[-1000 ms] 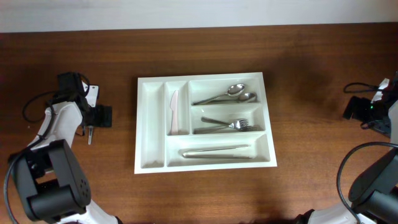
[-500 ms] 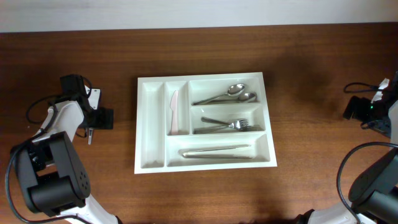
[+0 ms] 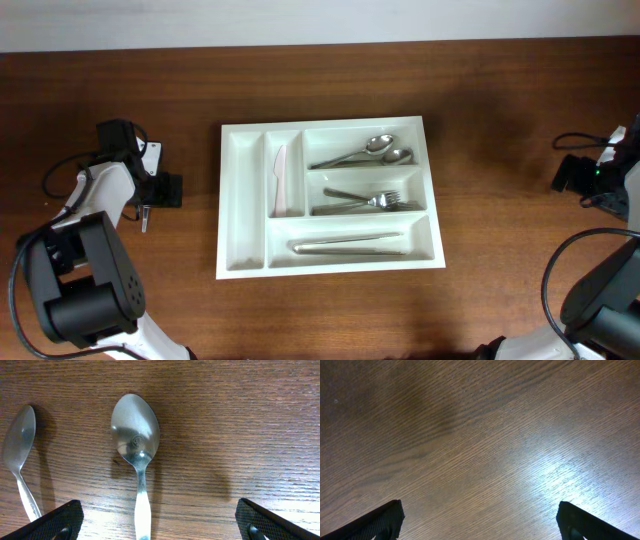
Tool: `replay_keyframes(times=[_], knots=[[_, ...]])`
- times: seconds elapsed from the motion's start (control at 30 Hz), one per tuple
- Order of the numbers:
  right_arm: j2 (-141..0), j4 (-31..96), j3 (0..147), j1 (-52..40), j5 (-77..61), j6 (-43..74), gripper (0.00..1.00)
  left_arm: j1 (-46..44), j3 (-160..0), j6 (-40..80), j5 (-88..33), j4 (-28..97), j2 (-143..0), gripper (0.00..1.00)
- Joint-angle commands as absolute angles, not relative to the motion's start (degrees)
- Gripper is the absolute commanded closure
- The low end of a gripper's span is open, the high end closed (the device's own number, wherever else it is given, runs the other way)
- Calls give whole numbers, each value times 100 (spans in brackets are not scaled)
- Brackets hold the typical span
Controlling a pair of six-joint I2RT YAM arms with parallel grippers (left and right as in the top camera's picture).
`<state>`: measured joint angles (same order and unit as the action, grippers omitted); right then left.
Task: Pack container
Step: 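Align the left gripper over the right spoon and grasp its handle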
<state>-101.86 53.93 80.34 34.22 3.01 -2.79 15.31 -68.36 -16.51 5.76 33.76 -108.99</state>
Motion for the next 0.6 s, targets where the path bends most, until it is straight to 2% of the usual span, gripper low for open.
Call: replay_keyframes(times=[0.0,0.57], knots=[[-10173,5393,8003,3452,329,-226,1,1605,-6845,-1590,513,3339,-10951,1],[-10173,5393,8003,3452,329,-226,1,1717,-6840,-1444,8,3345,-11338,1]])
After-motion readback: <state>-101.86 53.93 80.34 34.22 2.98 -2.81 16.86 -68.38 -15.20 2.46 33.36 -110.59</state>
